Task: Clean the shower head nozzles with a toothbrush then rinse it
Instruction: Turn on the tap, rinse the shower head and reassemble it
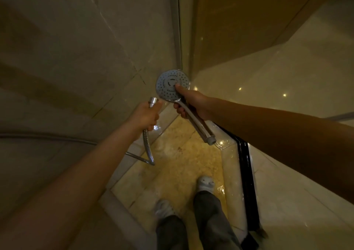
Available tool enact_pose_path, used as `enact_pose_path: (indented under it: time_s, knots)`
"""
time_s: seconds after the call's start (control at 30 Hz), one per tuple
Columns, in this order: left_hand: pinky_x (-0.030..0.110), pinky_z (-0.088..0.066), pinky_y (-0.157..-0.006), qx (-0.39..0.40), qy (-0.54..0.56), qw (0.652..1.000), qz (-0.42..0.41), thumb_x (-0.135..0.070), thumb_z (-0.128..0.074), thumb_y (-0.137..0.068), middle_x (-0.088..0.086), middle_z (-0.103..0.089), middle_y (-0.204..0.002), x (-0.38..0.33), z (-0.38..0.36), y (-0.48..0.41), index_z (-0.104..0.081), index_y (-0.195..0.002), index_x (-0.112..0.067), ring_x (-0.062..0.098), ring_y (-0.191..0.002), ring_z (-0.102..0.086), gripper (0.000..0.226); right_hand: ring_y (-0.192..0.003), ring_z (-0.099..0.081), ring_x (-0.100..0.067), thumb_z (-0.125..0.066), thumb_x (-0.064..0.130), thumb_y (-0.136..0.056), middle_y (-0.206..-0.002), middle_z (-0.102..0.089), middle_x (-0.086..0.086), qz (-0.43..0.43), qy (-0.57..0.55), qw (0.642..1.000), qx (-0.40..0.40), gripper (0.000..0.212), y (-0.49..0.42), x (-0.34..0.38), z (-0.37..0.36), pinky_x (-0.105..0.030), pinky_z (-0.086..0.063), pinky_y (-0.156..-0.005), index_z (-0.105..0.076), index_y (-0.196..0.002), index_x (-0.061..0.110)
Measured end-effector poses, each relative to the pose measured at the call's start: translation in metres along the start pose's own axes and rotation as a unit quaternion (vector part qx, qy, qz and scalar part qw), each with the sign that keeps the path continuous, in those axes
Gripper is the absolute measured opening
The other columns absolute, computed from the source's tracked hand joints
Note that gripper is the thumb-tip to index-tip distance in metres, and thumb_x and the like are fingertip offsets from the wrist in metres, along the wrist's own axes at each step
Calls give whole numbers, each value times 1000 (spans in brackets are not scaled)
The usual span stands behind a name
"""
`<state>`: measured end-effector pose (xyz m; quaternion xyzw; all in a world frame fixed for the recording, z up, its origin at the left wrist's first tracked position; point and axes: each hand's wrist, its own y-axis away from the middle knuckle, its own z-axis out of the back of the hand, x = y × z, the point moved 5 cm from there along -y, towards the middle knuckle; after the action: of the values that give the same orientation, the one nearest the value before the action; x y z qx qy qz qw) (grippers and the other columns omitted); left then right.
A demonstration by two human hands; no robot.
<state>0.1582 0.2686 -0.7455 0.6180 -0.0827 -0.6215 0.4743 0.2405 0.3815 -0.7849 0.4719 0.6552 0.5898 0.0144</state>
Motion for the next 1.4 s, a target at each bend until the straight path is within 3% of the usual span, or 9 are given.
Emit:
enact_pose_path:
  time_s: [0.13, 0.23, 0.33, 0.5, 0.77, 1.0, 1.13, 1.27, 1.4]
  knots:
    - [10, -23, -30, -15, -34, 999, -10, -32, -40, -96, -1, -34, -50, -2, 6, 1, -33, -66, -19, -1, -25, -29, 34, -40, -44, -8, -51, 31, -95, -65, -47, -4, 8, 34, 999, -9, 27, 5, -6, -7, -15, -38, -38, -50, -79, 9]
    - [11, -24, -29, 9, -17, 1000, -19, -34, -40, -96, -12, -36, -35, -6, -2, 4, -35, -68, -22, -1, -26, -29, 31, -36, -44, -7, -47, 43, -95, -62, -46, -3, 9, 35, 999, -14, 39, 8, -9, -10, -16, -37, -38, -48, -73, 11]
    - [13, -24, -30, 16, -15, 999, -41, -31, -43, -95, -10, -35, -42, -7, -11, 3, -38, -69, -22, -1, -29, -30, 28, -43, -45, -10, -33, 62, -92, -59, -48, -2, -15, 32, 999, -20, 58, 5, -13, -9, -18, -39, -42, -50, -72, 11]
    - [12, -27, -32, 51, -62, 995, -55, -31, -42, -95, -3, -37, -55, 0, -28, 7, -44, -70, -22, -1, -31, -33, 27, -41, -45, -10, -32, 57, -95, -58, -48, -1, -13, 4, 1000, -11, 56, 1, -22, -10, -17, -38, -40, -52, -72, 10]
    - [11, -24, -31, 22, -39, 999, -13, -30, -43, -95, -1, -33, -55, 17, -15, 11, -41, -72, -20, -1, -28, -30, 26, -44, -45, -7, -55, 25, -94, -67, -48, -3, 39, 15, 999, 17, 21, 4, -29, -6, -15, -42, -39, -51, -104, 7]
    - [11, -22, -31, 8, -13, 1000, -9, -30, -40, -96, -2, -30, -55, 5, -10, 15, -38, -72, -20, -1, -28, -27, 26, -45, -45, -11, -23, 65, -92, -63, -48, -3, 5, -11, 999, 36, 64, 16, -29, -14, -17, -38, -41, -53, -87, 9]
    - [17, -29, -37, 15, -90, 995, -32, -30, -41, -96, -1, -39, -57, -1, -21, 20, -46, -74, -21, 8, -42, -35, 24, -40, -47, -9, -35, 59, -93, -62, -49, -3, 33, 3, 998, 47, 52, 19, -28, -18, -17, -38, -38, -55, -88, 11]
    - [23, -29, -43, -67, -48, 996, -32, -28, -45, -92, 2, -40, -57, -3, -12, 25, -50, -77, -15, 14, -46, -36, 20, -40, -46, -6, -66, 35, -85, -60, -52, 0, 66, 64, 996, 17, 29, 22, -27, -14, -18, -39, -37, -59, -100, 11]
    - [17, -28, -38, -68, -32, 996, -41, -25, -44, -94, 0, -36, -54, -8, 3, 36, -40, -67, -19, 8, -38, -34, 28, -42, -48, -7, -65, 21, -87, -60, -52, -1, 77, 41, 996, 21, 18, 31, -24, -12, -18, -41, -38, -57, -98, 10]
